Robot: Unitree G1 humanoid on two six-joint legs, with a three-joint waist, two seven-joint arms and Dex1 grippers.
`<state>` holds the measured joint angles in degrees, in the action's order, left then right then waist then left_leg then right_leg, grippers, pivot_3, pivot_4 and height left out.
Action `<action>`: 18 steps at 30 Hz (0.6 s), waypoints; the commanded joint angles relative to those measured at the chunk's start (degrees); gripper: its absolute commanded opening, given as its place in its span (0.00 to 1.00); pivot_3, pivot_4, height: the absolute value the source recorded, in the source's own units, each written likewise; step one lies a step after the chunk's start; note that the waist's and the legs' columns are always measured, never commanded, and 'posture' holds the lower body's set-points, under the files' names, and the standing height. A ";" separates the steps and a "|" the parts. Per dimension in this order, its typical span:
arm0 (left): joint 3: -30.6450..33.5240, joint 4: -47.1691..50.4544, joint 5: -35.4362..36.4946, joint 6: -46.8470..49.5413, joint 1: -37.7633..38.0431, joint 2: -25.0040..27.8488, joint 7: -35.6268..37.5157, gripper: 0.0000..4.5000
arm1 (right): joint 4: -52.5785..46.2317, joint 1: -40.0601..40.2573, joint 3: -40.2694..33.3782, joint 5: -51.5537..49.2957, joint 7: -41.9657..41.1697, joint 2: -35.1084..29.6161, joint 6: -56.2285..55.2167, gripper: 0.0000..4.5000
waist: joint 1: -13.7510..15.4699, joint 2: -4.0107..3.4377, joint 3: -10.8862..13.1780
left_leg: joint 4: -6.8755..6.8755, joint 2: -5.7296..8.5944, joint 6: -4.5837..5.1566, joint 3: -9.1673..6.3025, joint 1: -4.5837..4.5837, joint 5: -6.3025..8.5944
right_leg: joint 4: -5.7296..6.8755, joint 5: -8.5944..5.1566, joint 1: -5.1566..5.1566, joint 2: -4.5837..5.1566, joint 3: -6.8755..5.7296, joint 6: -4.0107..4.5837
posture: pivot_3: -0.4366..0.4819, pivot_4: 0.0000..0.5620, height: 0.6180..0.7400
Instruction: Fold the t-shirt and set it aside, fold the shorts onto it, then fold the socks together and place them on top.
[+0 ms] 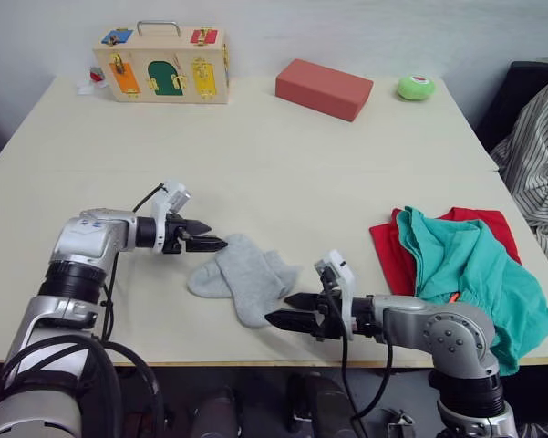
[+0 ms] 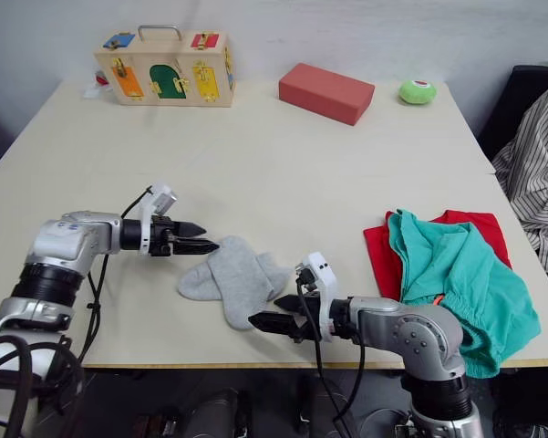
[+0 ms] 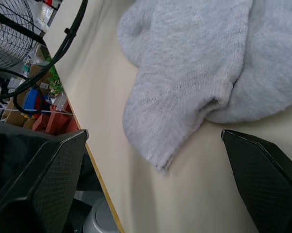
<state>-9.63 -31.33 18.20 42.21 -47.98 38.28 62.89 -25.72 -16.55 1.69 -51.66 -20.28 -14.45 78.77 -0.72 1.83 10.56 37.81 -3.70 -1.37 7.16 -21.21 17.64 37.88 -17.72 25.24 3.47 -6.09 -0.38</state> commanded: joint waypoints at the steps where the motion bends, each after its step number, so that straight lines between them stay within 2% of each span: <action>1: -2.51 -4.82 -3.79 -3.63 -2.03 -1.95 2.09 1.00 | 2.30 -0.15 4.78 4.10 1.58 0.26 -1.70 0.87 | -0.08 0.02 -0.03 | 0.00 0.01 0.03 -0.02 0.03 -0.01 | 0.02 0.00 -0.04 0.00 0.00 -0.01 | 0.48 0.27 1.00; 2: -2.43 -5.85 -4.46 -5.02 -2.32 -2.45 2.25 1.00 | 2.42 -0.21 5.35 4.42 1.34 0.34 -2.29 0.78 | -0.11 0.03 -0.05 | 0.00 0.01 0.04 -0.04 0.06 -0.01 | 0.02 0.00 -0.06 0.00 0.00 -0.01 | 0.48 0.27 1.00; 5: -2.18 -7.56 -5.80 -7.20 -2.32 -3.33 3.19 0.86 | 2.58 -0.01 6.37 5.31 0.92 1.01 -3.87 0.54 | -0.18 0.06 -0.07 | 0.00 0.01 0.04 -0.08 0.06 -0.02 | 0.02 0.00 -0.08 -0.01 0.00 -0.01 | 0.48 0.27 1.00; 11: -0.46 -6.05 -6.21 -9.91 0.92 -3.87 3.90 0.42 | 2.97 0.80 5.80 5.38 0.32 1.88 -4.29 0.04 | -0.92 0.23 -0.18 | 0.00 -0.01 0.01 -0.08 0.02 -0.02 | 0.00 0.00 -0.07 0.00 -0.01 -0.01 | 0.48 0.27 1.00; 12: 0.12 -5.42 -5.91 -10.49 1.73 -4.04 3.83 0.36 | 3.00 0.78 5.81 5.43 0.12 1.82 -4.37 0.00 | -0.96 0.31 -0.23 | 0.00 -0.02 0.02 -0.08 0.03 -0.02 | -0.01 0.00 -0.07 0.00 -0.01 -0.01 | 0.48 0.27 1.00; 17: 2.90 -1.17 -4.27 -9.66 5.31 -3.92 3.56 0.00 | 3.85 -0.26 4.87 5.43 -1.11 1.07 -4.70 0.00 | -0.95 0.42 -0.30 | 0.01 -0.02 0.04 -0.10 0.06 -0.01 | 0.01 0.00 -0.11 0.02 -0.01 -0.01 | 0.48 0.27 1.00; 18: 3.87 -0.57 -3.93 -9.52 5.73 -3.90 2.81 0.00 | 4.11 -0.53 4.29 5.22 -1.44 1.02 -4.89 0.00 | -0.96 0.44 -0.31 | 0.01 -0.02 0.04 -0.10 0.06 -0.01 | 0.00 0.01 -0.11 0.02 -0.01 -0.01 | 0.48 0.27 1.00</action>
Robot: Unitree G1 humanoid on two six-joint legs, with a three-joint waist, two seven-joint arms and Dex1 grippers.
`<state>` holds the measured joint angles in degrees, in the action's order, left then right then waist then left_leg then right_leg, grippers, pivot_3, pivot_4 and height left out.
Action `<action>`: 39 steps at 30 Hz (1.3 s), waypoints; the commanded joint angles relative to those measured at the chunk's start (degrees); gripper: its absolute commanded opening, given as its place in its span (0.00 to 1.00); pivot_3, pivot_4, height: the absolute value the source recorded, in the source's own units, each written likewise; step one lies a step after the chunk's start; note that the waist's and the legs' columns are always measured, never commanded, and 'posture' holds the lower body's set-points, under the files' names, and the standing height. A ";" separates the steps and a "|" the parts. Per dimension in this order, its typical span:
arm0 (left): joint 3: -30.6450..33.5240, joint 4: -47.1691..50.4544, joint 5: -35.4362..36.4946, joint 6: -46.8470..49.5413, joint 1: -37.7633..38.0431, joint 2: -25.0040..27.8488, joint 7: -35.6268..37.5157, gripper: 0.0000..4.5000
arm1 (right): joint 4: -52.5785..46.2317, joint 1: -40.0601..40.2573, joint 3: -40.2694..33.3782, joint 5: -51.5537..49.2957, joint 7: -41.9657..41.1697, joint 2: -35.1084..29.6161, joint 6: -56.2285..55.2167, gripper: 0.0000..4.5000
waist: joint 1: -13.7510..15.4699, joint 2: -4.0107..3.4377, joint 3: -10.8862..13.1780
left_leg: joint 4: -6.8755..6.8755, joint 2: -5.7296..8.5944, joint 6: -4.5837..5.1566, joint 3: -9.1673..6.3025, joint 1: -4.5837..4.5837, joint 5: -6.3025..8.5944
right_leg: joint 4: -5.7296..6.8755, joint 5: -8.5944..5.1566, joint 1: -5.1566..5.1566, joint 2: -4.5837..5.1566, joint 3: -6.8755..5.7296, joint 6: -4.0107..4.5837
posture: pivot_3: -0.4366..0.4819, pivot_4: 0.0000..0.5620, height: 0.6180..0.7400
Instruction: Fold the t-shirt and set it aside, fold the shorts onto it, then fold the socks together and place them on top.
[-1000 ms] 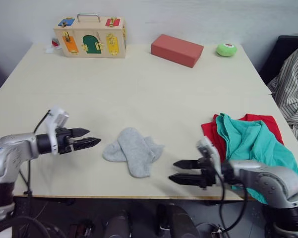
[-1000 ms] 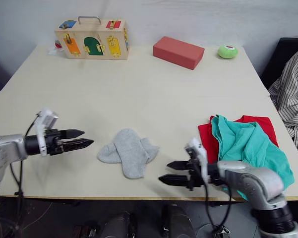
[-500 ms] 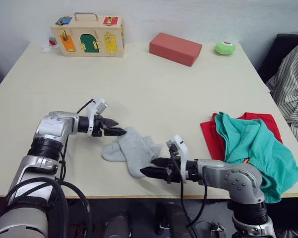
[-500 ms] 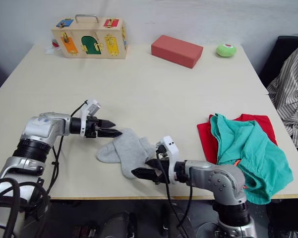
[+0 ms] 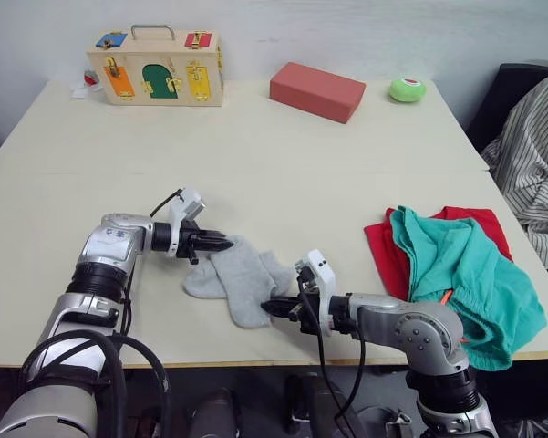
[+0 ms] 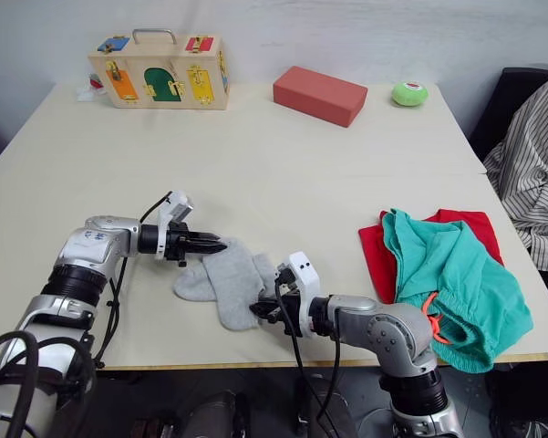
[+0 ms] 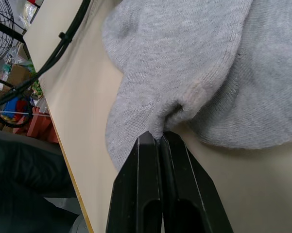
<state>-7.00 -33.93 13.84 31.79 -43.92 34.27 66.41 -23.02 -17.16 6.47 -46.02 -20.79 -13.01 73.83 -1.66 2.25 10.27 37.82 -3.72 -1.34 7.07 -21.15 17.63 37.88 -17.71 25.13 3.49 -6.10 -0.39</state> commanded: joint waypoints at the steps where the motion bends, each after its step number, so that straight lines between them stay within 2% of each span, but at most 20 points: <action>1: 2.42 2.55 0.94 1.21 1.97 0.00 -1.74 0.00 | 1.58 -0.17 -1.20 -0.78 -1.23 -0.39 0.00 0.00 | -0.06 0.02 -0.01 | 0.00 0.00 0.00 0.00 0.00 0.00 | 0.00 0.00 0.00 0.00 0.00 0.00 | 0.48 0.27 1.00; 5: 7.58 8.94 4.90 4.54 4.39 0.25 -4.10 0.00 | 1.09 -1.31 -5.62 -5.14 -3.12 -1.20 2.81 0.00 | -0.03 0.01 0.00 | 0.00 -0.01 0.00 0.00 -0.05 0.00 | 0.02 0.00 0.04 0.00 0.00 0.00 | 0.48 0.27 1.00; 11: 12.69 23.88 9.43 12.77 11.43 2.29 -8.17 0.00 | 1.40 -4.94 -11.31 -14.95 -8.21 -6.23 11.02 0.00 | 0.00 -0.01 0.02 | -0.03 -0.01 0.03 -0.01 -0.11 0.02 | -0.01 0.00 0.09 0.04 0.01 0.00 | 0.48 0.27 1.00; 17: 18.87 39.64 14.75 20.53 19.07 1.55 -16.51 0.00 | 7.82 -12.14 -13.31 -18.04 -9.44 -8.57 16.28 0.00 | -0.13 -0.08 0.06 | -0.07 -0.02 0.26 -0.05 -0.08 0.15 | -0.01 0.00 0.09 0.04 0.00 0.00 | 0.48 0.27 1.00; 21: 22.26 50.92 15.24 23.21 28.51 3.13 -21.51 0.00 | 16.76 -19.84 -9.90 -13.55 -13.73 -12.83 13.70 0.00 | -0.40 -0.24 0.15 | -0.09 0.02 0.26 0.03 -0.08 0.14 | -0.02 0.01 0.11 0.08 0.09 -0.01 | 0.48 0.27 1.00; 25: 25.87 58.01 17.45 25.27 34.58 1.13 -26.43 0.00 | 22.93 -25.22 -3.36 -9.20 -20.35 -16.45 10.50 0.00 | 0.02 -0.25 0.16 | -0.19 0.00 0.26 -0.02 -0.09 0.14 | -0.08 0.01 0.14 0.03 0.05 -0.01 | 0.48 0.27 1.00; 32: 30.22 67.02 20.49 24.83 43.12 -6.18 -35.07 0.00 | 32.05 -32.89 6.56 -0.97 -31.26 -18.62 2.99 0.00 | 0.03 -0.26 0.17 | -0.19 0.02 0.31 -0.01 -0.12 0.16 | -0.15 0.02 0.12 0.05 0.05 -0.03 | 0.48 0.27 1.00; 39: 30.57 70.54 20.43 21.74 47.78 -11.71 -41.86 0.00 | 37.85 -36.29 10.80 5.63 -37.91 -17.42 -3.22 0.00 | 0.03 -0.26 0.17 | -0.20 0.02 0.32 -0.01 -0.11 0.16 | -0.16 0.03 0.13 0.05 0.02 -0.02 | 0.48 0.27 1.00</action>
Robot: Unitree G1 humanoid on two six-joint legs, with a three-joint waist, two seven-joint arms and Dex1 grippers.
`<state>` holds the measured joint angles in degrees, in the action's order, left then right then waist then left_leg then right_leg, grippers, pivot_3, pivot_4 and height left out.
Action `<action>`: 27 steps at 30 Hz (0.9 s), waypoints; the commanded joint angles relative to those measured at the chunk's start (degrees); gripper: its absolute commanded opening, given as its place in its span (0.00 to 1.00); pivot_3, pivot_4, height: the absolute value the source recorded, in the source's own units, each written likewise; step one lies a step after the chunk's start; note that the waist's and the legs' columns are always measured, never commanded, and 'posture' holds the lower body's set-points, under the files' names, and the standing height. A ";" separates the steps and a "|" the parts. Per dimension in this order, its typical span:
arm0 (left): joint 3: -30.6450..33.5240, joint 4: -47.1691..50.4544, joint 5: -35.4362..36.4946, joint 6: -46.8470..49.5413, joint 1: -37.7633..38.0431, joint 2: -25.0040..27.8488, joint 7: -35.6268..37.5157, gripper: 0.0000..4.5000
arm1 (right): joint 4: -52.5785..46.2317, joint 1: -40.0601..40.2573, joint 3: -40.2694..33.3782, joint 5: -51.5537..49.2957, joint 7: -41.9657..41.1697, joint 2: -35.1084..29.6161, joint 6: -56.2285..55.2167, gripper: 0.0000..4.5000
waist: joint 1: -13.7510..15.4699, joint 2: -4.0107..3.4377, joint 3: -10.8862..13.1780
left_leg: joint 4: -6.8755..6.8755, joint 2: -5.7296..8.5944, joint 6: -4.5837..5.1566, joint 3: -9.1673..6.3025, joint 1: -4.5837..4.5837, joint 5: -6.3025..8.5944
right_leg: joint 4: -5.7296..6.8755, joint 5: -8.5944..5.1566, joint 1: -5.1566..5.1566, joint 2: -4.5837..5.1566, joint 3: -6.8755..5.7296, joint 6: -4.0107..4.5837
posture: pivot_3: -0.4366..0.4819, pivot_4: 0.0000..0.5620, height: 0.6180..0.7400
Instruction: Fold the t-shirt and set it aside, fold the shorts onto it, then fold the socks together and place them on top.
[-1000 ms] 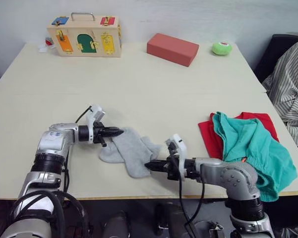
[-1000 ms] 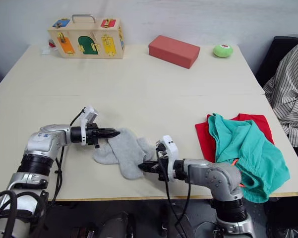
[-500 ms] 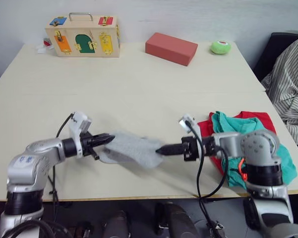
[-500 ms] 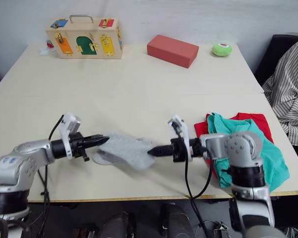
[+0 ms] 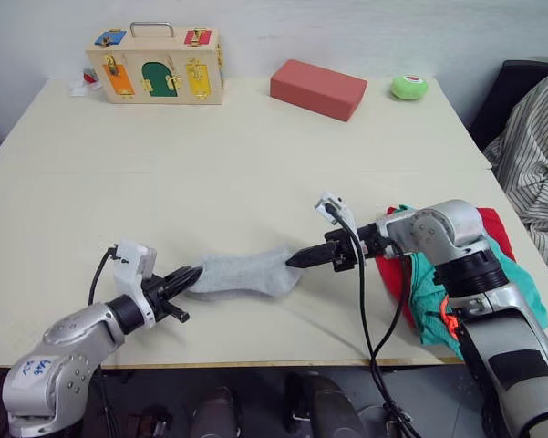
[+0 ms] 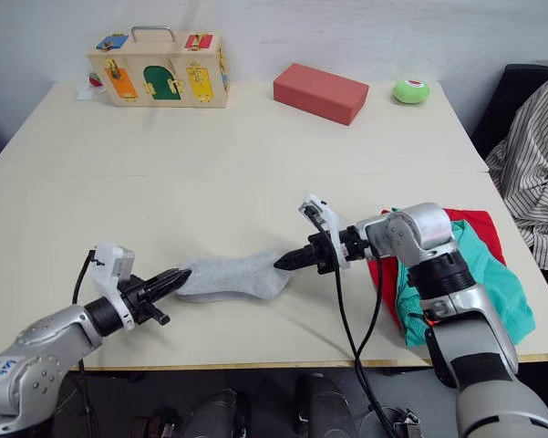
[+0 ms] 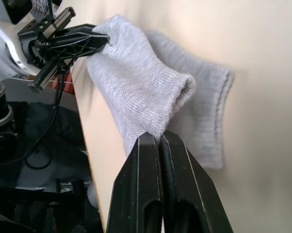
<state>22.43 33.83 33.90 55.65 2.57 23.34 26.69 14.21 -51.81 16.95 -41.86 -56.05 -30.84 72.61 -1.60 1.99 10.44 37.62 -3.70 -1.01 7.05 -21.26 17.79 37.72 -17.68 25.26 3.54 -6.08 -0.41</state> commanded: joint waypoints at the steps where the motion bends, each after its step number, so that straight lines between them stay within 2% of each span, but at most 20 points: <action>1: 0.99 2.99 0.33 -2.83 2.00 -1.30 -2.69 0.00 | 0.85 -1.80 0.62 2.00 -3.27 0.68 -2.36 0.00 | -0.02 0.00 0.00 | 0.00 -0.01 0.00 0.01 0.01 0.01 | 0.00 0.00 0.00 0.00 0.00 0.00 | 0.48 0.27 1.00; 9: -0.80 1.89 0.67 -7.02 5.04 -2.43 -3.41 0.00 | 1.24 -1.32 1.99 6.63 -5.06 2.56 -4.70 0.00 | -0.01 -0.01 0.00 | -0.01 -0.01 0.02 0.00 0.00 0.02 | -0.02 0.01 0.00 0.01 -0.01 0.02 | 0.48 0.27 1.00; 23: -4.92 -0.82 0.59 -11.45 6.18 -0.84 -1.13 0.00 | 1.20 0.85 1.63 11.39 -4.73 3.58 -8.45 0.00 | -0.03 -0.02 0.01 | -0.07 -0.01 0.04 0.00 0.00 0.03 | -0.08 0.02 0.01 0.02 -0.04 0.03 | 0.48 0.27 1.00; 24: -4.96 -0.85 0.85 -11.28 6.26 -0.84 -1.09 0.00 | 1.05 1.06 1.72 11.82 -5.04 3.33 -9.30 0.05 | -0.02 -0.02 0.01 | -0.07 -0.01 0.05 0.01 0.00 0.04 | -0.09 0.02 0.00 0.02 -0.04 0.03 | 0.48 0.27 1.00; 27: -5.06 -1.14 -1.10 -13.05 6.34 -1.16 -2.73 0.16 | 0.98 1.50 -0.79 11.64 -4.30 3.62 -10.35 0.21 | -0.04 -0.03 0.01 | -0.10 -0.01 0.05 0.01 0.00 0.04 | -0.10 0.02 0.01 0.02 -0.04 0.04 | 0.48 0.27 1.00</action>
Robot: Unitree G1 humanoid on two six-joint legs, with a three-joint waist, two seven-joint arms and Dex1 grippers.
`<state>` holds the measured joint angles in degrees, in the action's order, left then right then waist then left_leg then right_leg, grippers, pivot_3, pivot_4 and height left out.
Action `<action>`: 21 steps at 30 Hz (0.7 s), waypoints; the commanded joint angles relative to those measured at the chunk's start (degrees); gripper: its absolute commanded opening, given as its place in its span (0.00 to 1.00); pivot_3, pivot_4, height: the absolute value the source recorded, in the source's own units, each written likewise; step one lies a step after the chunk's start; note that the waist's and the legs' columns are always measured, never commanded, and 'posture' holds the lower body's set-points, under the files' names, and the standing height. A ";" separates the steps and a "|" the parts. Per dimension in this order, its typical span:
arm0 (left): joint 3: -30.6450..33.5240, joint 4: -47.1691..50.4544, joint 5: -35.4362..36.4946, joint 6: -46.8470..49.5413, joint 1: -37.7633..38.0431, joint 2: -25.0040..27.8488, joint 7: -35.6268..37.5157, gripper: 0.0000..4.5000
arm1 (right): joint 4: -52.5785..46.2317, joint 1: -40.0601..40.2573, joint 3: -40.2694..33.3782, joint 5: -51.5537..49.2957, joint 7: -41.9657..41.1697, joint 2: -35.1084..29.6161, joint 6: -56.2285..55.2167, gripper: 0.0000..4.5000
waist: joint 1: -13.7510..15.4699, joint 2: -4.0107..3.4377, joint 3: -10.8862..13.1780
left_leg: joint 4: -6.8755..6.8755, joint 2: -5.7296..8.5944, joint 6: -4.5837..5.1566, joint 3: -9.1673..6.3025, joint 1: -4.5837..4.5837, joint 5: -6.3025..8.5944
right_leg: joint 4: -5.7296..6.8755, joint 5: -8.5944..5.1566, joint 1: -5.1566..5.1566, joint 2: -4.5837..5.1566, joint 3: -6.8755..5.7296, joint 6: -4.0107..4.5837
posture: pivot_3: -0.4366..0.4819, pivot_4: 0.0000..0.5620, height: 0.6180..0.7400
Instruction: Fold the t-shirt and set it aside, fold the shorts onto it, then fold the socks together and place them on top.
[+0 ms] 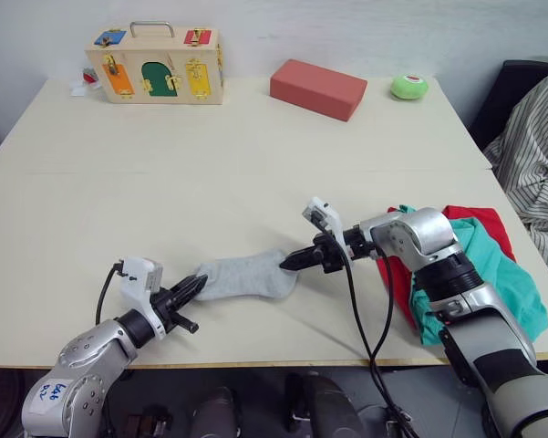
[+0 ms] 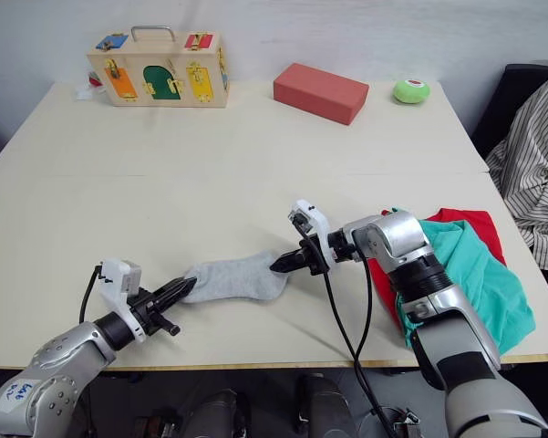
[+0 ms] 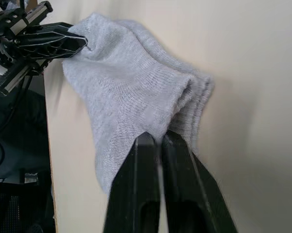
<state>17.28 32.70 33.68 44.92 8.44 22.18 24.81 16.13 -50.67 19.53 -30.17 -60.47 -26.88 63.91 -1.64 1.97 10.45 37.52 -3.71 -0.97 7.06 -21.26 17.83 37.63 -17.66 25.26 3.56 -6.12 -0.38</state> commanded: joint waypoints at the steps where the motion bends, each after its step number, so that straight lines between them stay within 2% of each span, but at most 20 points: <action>1: 0.13 -0.22 -1.43 -3.67 0.40 -0.38 -1.11 0.22 | -1.01 0.55 -4.26 0.10 0.73 -0.30 -2.42 0.29 | 0.02 -0.01 0.00 | -0.01 0.00 0.00 0.00 0.00 0.00 | 0.00 0.00 0.00 0.00 0.00 0.00 | 0.48 0.27 1.00; 7: 4.23 1.11 2.90 -10.02 1.96 -1.46 2.11 0.63 | -7.25 5.31 -12.65 -0.39 1.15 -2.53 -13.42 0.75 | 0.09 -0.02 0.01 | -0.13 0.01 0.00 0.00 -0.01 0.00 | -0.14 0.01 0.00 0.00 -0.03 0.00 | 0.48 0.27 1.00; 9: 7.12 1.94 5.19 -12.22 2.27 0.13 5.07 0.63 | -13.90 8.69 -15.65 -3.26 -1.49 -3.41 -16.26 0.75 | 0.13 -0.02 0.02 | -0.21 0.01 0.00 0.00 -0.02 0.00 | -0.19 0.01 0.01 -0.01 -0.06 0.00 | 0.48 0.27 1.00; 11: 8.11 1.99 4.56 -14.48 1.71 3.29 8.12 0.63 | -20.79 12.77 -15.94 -4.43 -1.67 -3.11 -17.84 0.75 | 0.03 -0.04 0.04 | -0.30 -0.01 -0.02 -0.01 -0.01 0.00 | -0.23 0.01 0.02 -0.03 -0.09 0.00 | 0.48 0.27 1.00; 12: 8.07 1.70 3.92 -15.29 1.53 4.44 8.88 0.65 | -22.73 14.06 -15.71 -4.24 -1.04 -2.66 -18.67 0.64 | 0.03 -0.04 0.03 | -0.34 0.00 -0.03 0.00 0.01 0.00 | -0.24 0.00 0.02 -0.04 -0.09 0.00 | 0.48 0.27 1.00; 14: 6.00 0.47 2.61 -17.04 0.34 7.41 11.92 0.56 | -27.44 18.01 -15.59 -4.31 2.08 1.13 -22.21 0.53 | -0.10 -0.07 0.05 | -0.36 -0.02 -0.06 0.01 0.06 0.00 | -0.24 0.00 0.01 -0.06 -0.08 0.01 | 0.48 0.27 1.00; 17: -2.70 -3.14 -1.82 -20.67 -6.10 10.90 17.32 0.37 | -31.72 26.30 -8.64 4.19 8.34 8.67 -35.54 0.28 | 0.20 -0.06 0.03 | -0.34 -0.01 -0.12 -0.08 0.08 -0.05 | -0.22 0.02 -0.03 -0.07 -0.11 0.01 | 0.48 0.27 1.00; 20: -7.66 -5.96 -4.52 -22.99 -8.56 12.65 20.85 0.16 | -29.25 29.18 -3.81 11.79 10.18 11.31 -45.77 0.05 | 0.08 -0.20 0.13 | -0.34 0.01 -0.18 -0.05 0.03 -0.11 | -0.20 0.06 -0.01 -0.07 -0.07 0.03 | 0.48 0.27 1.00; 21: -9.06 -8.41 -6.10 -23.46 -9.41 12.94 21.04 0.08 | -27.30 30.20 -2.52 13.69 12.05 13.19 -48.78 0.00 | -0.11 -0.21 0.13 | -0.33 0.03 -0.17 0.01 0.02 -0.11 | -0.22 0.10 0.00 -0.05 -0.03 -0.04 | 0.48 0.27 1.00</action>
<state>9.63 26.81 29.85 23.15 -0.38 34.51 44.68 -11.93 -20.84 16.94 -19.63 -50.84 -14.79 21.25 -1.75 1.76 10.58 37.21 -3.68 -1.14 7.16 -21.22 17.72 37.40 -17.55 25.26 3.51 -6.08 -0.43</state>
